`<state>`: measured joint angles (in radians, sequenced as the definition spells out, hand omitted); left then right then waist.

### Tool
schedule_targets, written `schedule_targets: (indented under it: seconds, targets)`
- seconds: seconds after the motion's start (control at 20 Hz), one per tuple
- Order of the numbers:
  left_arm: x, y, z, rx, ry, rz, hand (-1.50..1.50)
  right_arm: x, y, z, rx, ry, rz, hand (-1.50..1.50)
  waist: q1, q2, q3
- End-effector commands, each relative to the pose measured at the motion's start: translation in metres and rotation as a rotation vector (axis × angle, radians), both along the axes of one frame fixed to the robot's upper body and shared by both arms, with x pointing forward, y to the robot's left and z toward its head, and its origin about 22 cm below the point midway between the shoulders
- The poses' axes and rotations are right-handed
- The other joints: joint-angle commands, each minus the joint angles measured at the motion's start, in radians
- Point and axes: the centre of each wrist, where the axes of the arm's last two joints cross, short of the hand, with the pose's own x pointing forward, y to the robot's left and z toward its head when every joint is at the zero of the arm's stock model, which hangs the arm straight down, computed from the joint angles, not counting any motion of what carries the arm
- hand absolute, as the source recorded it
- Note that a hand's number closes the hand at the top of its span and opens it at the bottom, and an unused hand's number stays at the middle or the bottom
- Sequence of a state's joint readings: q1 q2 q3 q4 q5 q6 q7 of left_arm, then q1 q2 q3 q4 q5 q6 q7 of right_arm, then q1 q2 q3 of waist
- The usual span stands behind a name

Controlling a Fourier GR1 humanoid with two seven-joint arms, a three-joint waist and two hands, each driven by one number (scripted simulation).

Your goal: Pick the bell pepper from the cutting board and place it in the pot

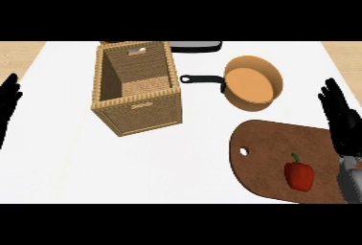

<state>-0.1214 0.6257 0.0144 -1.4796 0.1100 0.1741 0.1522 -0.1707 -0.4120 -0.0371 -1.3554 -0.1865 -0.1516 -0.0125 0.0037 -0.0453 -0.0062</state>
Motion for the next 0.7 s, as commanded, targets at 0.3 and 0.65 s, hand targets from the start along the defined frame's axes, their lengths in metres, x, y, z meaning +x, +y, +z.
schedule_targets:
  seconds: [0.3, 0.65]
  targets:
    - [0.01, -0.05, 0.005, -0.277, -0.136, -0.068, 0.0, -0.012, -0.093, 0.088, -0.652, -0.113, 0.255, 1.5, -0.001, 0.05, -0.024]
    - [0.002, -0.102, 0.002, -0.423, -0.14, -0.087, 0.0, -0.044, -0.131, -0.009, -0.316, -0.371, 0.147, -1.5, 0.004, 0.046, 0.008]
